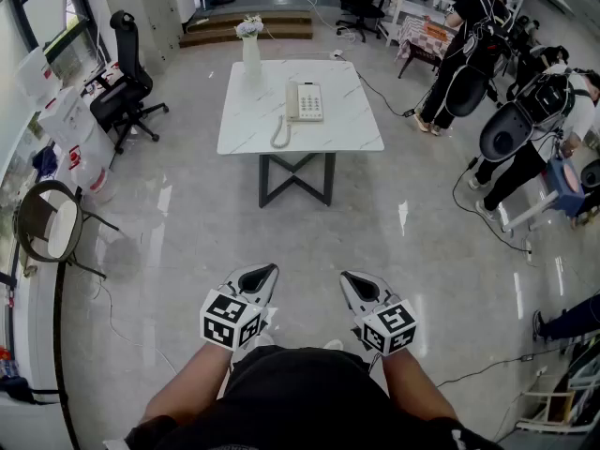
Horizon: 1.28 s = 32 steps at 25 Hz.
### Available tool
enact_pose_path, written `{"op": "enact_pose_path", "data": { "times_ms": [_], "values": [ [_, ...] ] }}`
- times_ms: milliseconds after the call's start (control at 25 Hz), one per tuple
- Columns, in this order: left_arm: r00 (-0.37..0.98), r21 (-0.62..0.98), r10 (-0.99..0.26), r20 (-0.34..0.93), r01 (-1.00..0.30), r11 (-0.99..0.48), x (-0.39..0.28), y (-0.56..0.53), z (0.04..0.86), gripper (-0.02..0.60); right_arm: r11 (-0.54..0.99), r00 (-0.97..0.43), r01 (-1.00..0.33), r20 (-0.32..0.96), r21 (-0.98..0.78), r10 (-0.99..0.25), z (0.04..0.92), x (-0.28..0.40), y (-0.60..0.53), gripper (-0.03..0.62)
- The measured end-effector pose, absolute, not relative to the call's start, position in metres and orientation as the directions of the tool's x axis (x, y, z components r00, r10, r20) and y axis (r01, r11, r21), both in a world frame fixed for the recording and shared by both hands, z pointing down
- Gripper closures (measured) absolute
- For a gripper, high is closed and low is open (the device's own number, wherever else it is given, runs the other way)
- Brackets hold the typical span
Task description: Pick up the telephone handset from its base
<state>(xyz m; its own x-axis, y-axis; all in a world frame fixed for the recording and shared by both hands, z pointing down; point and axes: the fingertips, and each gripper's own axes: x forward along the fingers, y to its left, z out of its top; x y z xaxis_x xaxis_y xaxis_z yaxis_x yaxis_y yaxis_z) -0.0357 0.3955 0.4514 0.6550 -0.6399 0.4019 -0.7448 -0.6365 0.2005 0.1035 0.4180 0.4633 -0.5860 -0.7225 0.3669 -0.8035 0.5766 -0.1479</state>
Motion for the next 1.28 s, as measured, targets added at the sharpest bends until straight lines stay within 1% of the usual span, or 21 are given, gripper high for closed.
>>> {"op": "enact_pose_path", "data": {
  "times_ms": [400, 520, 680, 1280],
  "values": [
    [0.656, 0.2, -0.64, 0.399, -0.744, -0.638, -0.031, 0.399, 0.452, 0.58, 0.582, -0.593, -0.799, 0.358, -0.152, -0.721, 0.462, 0.106, 0.421, 0.594],
    [0.655, 0.2, -0.64, 0.402, -0.745, -0.637, -0.031, 0.399, 0.453, 0.58, 0.564, -0.598, -0.801, 0.328, -0.201, -0.731, 0.458, 0.108, 0.42, 0.594],
    [0.654, 0.201, -0.641, 0.401, -0.746, -0.635, -0.031, 0.398, 0.453, 0.58, 0.551, -0.607, -0.795, 0.322, -0.254, -0.726, 0.459, 0.108, 0.419, 0.592],
    [0.655, 0.206, -0.639, 0.403, -0.746, -0.634, -0.037, 0.394, 0.452, 0.58, 0.548, -0.59, -0.807, 0.367, -0.22, -0.72, 0.465, 0.1, 0.416, 0.592]
  ]
}}
